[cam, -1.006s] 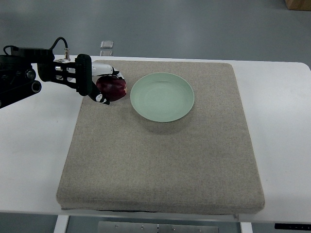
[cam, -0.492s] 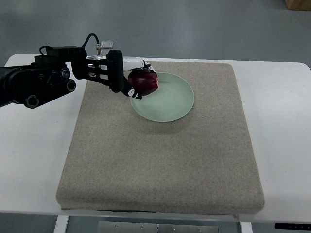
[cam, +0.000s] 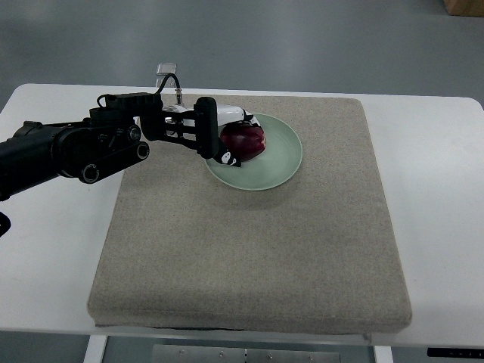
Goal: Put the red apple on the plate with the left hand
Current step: 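Carry the apple with the left hand onto the green plate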
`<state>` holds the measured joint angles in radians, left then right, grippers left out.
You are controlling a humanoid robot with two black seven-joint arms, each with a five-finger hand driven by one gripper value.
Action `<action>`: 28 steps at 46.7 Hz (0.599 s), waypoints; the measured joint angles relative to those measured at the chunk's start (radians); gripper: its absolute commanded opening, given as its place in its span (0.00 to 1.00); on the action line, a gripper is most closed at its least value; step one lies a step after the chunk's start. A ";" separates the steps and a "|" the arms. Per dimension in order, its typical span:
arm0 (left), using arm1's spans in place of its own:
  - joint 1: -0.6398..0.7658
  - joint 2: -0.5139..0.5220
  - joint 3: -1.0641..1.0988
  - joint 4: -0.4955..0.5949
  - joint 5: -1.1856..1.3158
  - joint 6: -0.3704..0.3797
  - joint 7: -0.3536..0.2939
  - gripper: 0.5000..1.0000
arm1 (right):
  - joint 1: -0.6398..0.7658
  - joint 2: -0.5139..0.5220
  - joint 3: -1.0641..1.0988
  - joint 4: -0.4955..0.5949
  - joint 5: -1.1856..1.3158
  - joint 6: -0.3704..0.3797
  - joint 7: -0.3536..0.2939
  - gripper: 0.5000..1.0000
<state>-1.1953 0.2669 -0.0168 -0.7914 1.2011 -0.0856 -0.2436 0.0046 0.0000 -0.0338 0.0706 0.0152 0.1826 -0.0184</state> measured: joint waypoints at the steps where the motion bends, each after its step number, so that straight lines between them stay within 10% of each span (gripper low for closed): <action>1: 0.002 -0.001 -0.003 0.001 0.000 0.000 0.000 0.39 | 0.000 0.000 0.000 0.000 0.000 0.000 0.000 0.86; 28: 0.052 -0.037 -0.008 0.023 0.000 0.082 0.000 0.64 | 0.000 0.000 0.000 0.000 0.000 0.000 0.000 0.86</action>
<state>-1.1433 0.2301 -0.0250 -0.7686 1.2006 -0.0036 -0.2436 0.0048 0.0000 -0.0337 0.0706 0.0154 0.1825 -0.0184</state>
